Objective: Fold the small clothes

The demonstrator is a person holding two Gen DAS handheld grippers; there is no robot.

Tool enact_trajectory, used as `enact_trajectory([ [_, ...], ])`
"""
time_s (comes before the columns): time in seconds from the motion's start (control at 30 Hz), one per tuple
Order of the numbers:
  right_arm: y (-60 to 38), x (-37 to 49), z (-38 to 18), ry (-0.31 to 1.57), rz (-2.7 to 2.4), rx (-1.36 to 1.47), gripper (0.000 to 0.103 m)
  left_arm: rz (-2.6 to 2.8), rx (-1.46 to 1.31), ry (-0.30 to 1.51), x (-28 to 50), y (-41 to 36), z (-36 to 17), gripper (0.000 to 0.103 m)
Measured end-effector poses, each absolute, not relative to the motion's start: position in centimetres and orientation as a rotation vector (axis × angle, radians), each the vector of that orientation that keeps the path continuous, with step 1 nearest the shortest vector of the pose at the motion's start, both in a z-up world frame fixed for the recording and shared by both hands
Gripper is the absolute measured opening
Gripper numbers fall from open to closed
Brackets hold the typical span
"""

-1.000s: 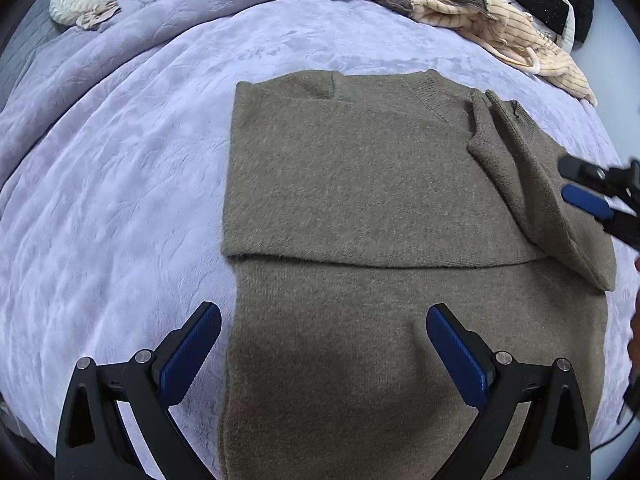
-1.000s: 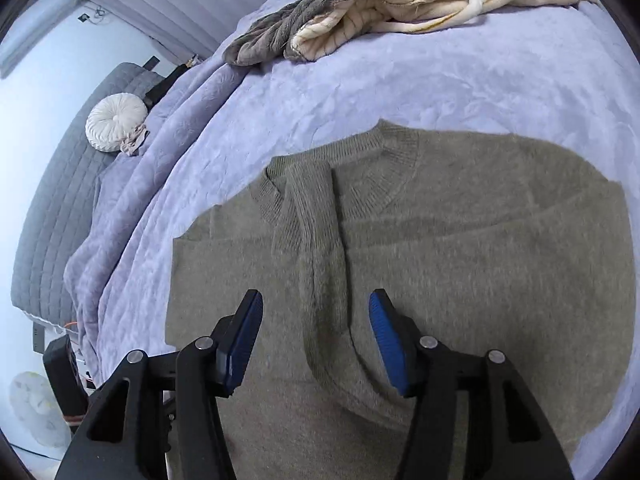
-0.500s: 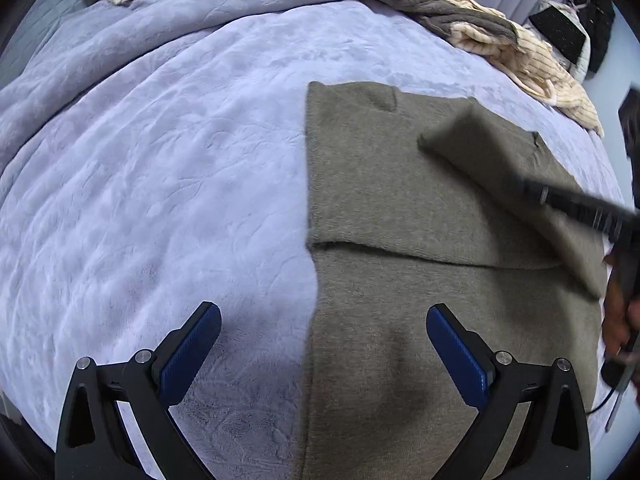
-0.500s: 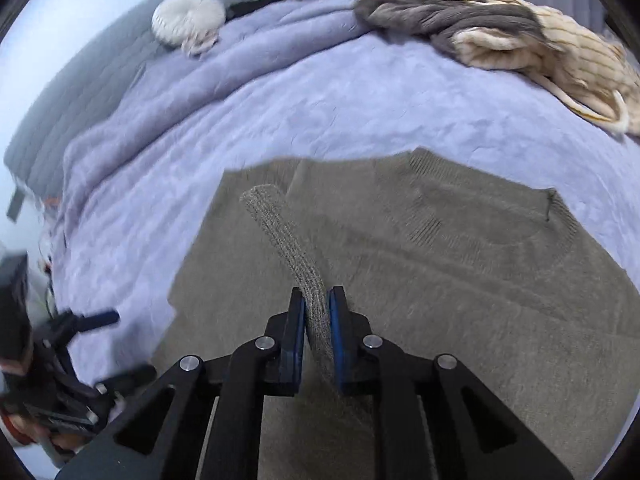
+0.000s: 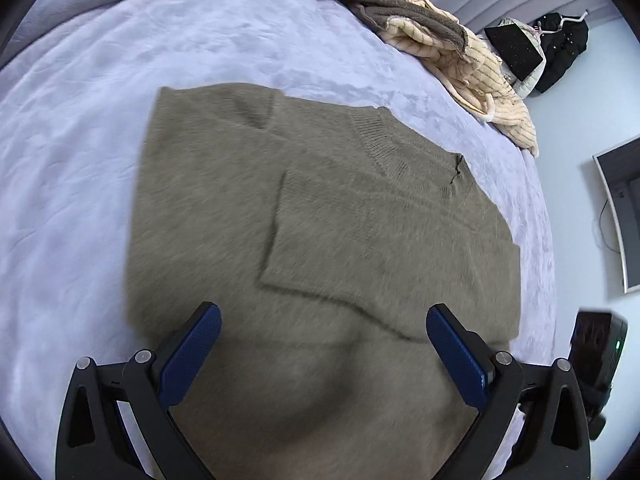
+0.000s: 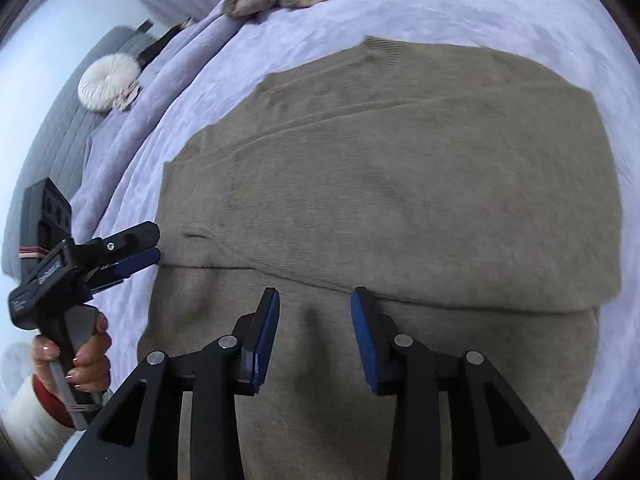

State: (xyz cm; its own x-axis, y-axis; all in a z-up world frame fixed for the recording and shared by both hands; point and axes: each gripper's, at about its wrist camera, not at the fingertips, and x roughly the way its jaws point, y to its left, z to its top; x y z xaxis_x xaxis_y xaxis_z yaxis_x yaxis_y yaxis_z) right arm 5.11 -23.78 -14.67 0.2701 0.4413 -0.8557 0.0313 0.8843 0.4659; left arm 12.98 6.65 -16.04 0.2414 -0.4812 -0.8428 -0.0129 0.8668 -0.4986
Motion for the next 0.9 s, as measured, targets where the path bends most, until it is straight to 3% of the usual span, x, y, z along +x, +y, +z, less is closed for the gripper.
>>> enact_trajectory([
  [0.17,-31.7,2.2,-15.3,1.219,0.127,0.721,0.045,-0.334,-0.498,1.341,15.6,5.1,-17.7,0.103],
  [0.27,-35.7,0.5,-16.3,1.170,0.049,0.908,0.045,-0.278,-0.527,1.352,16.3,5.1,-18.1,0.089],
  [0.4,-39.1,-0.5,-17.8,1.076,-0.013,1.102,0.045,-0.237,-0.529,1.367,16.8,5.0,-18.5,0.014],
  [0.47,-40.6,-0.4,-18.4,1.024,-0.033,1.176,0.045,-0.248,-0.556,1.352,16.9,5.3,-18.0,0.014],
  [0.5,-41.2,-0.2,-18.8,1.002,-0.040,1.216,0.037,-0.260,-0.552,1.328,16.9,5.2,-17.2,0.014],
  [0.57,-42.1,0.3,-18.6,0.981,-0.045,1.253,0.006,-0.288,-0.542,1.272,16.8,5.3,-15.3,0.014],
  [0.73,-42.1,1.6,-14.7,0.989,0.028,1.009,0.006,-0.310,-0.496,1.255,16.4,5.6,-14.1,0.014],
  [0.9,-41.6,0.8,-18.2,1.131,-0.017,0.882,0.006,-0.277,-0.417,1.344,14.9,6.0,-18.3,0.014],
])
